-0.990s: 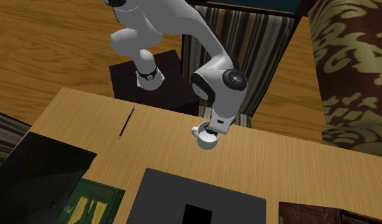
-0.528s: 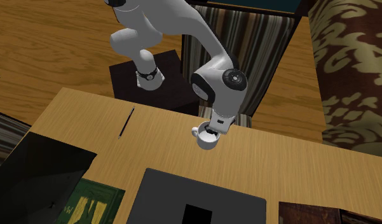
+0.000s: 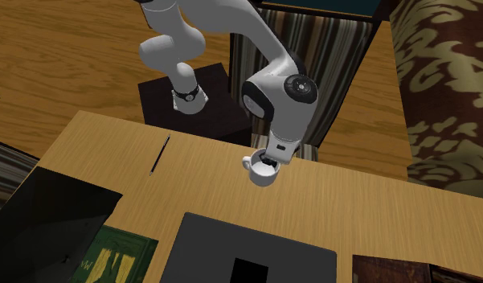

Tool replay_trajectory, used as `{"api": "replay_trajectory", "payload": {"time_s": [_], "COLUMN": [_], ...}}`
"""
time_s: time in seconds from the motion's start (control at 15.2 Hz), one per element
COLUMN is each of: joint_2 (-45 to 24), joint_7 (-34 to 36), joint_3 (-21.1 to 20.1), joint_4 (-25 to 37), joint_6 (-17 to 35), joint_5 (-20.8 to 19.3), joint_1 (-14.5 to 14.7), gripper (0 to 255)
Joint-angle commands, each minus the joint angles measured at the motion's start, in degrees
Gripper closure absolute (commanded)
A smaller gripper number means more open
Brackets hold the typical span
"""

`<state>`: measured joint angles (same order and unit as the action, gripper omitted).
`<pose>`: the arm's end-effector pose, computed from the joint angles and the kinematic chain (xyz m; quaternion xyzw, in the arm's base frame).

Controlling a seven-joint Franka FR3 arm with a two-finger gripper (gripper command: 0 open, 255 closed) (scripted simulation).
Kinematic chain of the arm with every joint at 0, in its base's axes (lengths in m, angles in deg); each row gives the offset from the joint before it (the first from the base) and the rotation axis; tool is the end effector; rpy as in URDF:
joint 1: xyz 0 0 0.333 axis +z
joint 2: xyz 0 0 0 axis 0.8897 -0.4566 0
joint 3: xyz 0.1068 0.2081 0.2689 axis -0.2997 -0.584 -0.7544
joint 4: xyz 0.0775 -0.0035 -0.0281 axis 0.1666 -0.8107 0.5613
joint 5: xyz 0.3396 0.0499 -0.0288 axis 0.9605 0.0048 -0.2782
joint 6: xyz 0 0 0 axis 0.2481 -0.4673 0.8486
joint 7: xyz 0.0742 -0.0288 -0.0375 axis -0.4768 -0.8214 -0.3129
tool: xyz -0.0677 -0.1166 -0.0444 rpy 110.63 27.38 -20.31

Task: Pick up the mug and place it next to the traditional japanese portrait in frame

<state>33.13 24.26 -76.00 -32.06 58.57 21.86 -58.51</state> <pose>0.5074 0.1902 0.4117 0.9997 0.0172 0.0173 0.0051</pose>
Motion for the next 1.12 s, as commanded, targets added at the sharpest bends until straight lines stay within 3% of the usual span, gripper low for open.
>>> {"api": "replay_trajectory", "payload": {"time_s": [0.0, 1.06], "joint_2": [0.8, 4.9], "joint_7": [-0.3, -1.7], "joint_3": [-0.1, -0.2], "joint_4": [0.9, 8.6], "joint_6": [-1.6, -13.2], "joint_5": [0.4, 2.1], "joint_1": [-0.1, -0.3], "gripper": [255, 255]}}
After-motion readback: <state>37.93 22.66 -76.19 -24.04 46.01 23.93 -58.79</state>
